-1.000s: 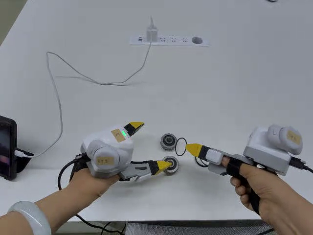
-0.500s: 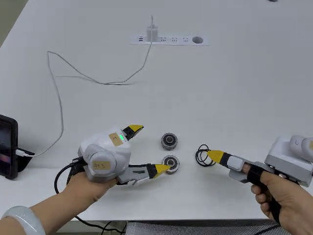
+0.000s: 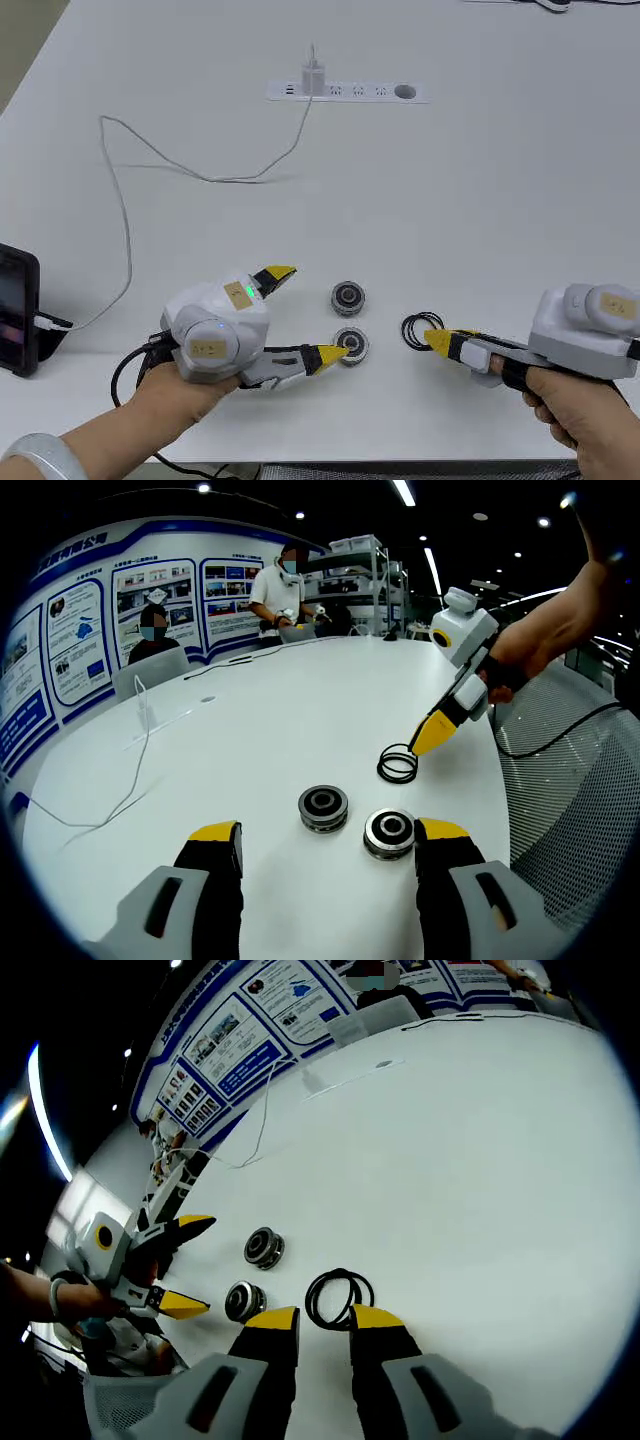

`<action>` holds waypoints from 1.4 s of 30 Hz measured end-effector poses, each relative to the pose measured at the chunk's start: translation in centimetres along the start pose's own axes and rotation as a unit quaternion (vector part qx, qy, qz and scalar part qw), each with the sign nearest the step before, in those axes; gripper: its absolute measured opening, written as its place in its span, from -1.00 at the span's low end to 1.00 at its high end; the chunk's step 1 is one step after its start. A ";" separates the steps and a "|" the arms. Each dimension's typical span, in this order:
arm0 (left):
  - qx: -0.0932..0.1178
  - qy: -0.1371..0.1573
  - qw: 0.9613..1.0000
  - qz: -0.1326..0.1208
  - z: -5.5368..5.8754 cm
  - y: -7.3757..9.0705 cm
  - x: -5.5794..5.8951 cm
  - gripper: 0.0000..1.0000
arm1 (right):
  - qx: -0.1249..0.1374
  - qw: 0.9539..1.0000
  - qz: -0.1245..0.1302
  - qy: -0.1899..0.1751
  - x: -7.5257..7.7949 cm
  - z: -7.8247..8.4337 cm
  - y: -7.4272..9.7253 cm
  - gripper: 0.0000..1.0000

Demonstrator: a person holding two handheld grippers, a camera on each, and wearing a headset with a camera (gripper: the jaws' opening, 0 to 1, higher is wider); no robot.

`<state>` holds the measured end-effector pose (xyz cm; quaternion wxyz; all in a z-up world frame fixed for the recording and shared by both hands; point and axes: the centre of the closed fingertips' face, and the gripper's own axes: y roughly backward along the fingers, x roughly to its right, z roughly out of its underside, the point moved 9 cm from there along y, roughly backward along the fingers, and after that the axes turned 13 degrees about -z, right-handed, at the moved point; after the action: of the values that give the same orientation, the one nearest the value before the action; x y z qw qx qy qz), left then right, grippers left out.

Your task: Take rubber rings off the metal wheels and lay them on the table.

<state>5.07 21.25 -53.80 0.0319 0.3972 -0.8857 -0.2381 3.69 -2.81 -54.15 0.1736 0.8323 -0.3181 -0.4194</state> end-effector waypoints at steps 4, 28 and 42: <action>-0.001 -0.001 1.000 -0.001 0.1 0.2 -0.1 0.42 | -0.011 0.999 0.001 0.031 -0.5 -0.2 -0.5 -0.43; -0.007 0.051 0.999 0.000 0.9 3.0 0.6 0.48 | -0.047 0.977 -0.018 0.206 -2.8 0.5 -0.5 0.35; -0.002 0.089 0.996 -0.020 1.2 4.8 1.2 0.57 | -0.042 0.977 0.006 0.209 -3.4 2.4 0.9 0.61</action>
<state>0.63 23.59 -52.83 0.1064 0.4339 -0.8710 -0.2044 -0.15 -1.25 -53.04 0.2735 0.8915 -0.2622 -0.2484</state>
